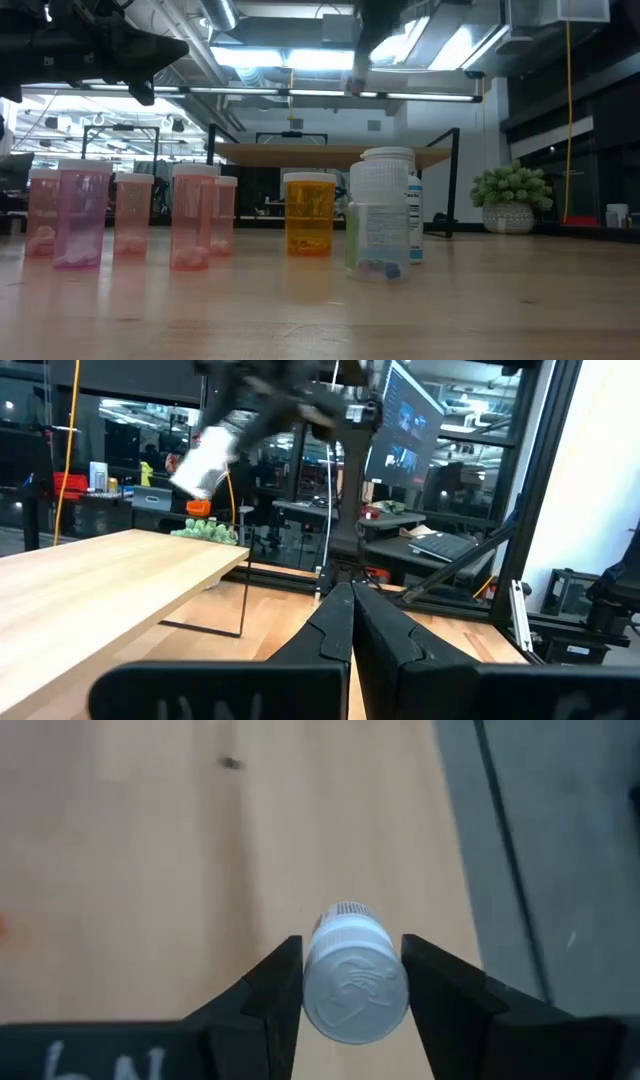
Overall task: Pick and place medicine bottles onto shelf by color
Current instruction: Put the small white pill bottle on the shelf
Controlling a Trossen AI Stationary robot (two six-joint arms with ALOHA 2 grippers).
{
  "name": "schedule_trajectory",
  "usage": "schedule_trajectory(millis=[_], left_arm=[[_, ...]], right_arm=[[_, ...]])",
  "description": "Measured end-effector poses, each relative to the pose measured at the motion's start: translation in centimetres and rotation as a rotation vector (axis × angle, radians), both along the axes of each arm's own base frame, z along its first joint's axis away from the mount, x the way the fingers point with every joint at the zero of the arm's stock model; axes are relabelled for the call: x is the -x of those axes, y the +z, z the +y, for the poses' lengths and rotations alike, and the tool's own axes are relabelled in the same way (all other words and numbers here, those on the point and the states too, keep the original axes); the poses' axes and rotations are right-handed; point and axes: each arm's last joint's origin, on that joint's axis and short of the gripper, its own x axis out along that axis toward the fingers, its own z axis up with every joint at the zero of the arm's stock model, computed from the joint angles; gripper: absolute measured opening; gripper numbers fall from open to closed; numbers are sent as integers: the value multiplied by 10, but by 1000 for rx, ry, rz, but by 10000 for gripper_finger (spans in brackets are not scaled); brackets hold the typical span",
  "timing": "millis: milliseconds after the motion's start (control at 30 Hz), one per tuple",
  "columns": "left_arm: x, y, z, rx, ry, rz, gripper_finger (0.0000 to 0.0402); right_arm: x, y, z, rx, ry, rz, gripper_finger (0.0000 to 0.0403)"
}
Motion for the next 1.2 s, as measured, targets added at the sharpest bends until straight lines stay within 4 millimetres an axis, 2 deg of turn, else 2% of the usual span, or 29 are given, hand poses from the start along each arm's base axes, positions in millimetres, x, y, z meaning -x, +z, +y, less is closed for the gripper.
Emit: schedule_trajectory(millis=[100, 167, 333, 433, 633, 867, 1200], left_arm=[[0, 0, 0, 0, 0, 0, 0], [0, 0, 0, 0, 0, 0, 0], [0, 0, 0, 0, 0, 0, 0], [0, 0, 0, 0, 0, 0, 0], [0, 0, 0, 4, -1, 2, 0], [0, -1, 0, 4, -1, 6, 0], [0, -1, 0, 4, -1, 6, 0]], right_arm=[[21, -4, -40, -73, -95, 37, 157], [34, -6, -58, -111, -163, 54, 157], [51, -17, -79, -278, -259, 105, 157], [49, -32, -83, -329, -274, 190, 157], [30, -56, -79, -364, -243, 290, 157], [23, -58, -73, -356, -221, 291, 157], [22, -57, -74, -345, -216, 270, 169]])
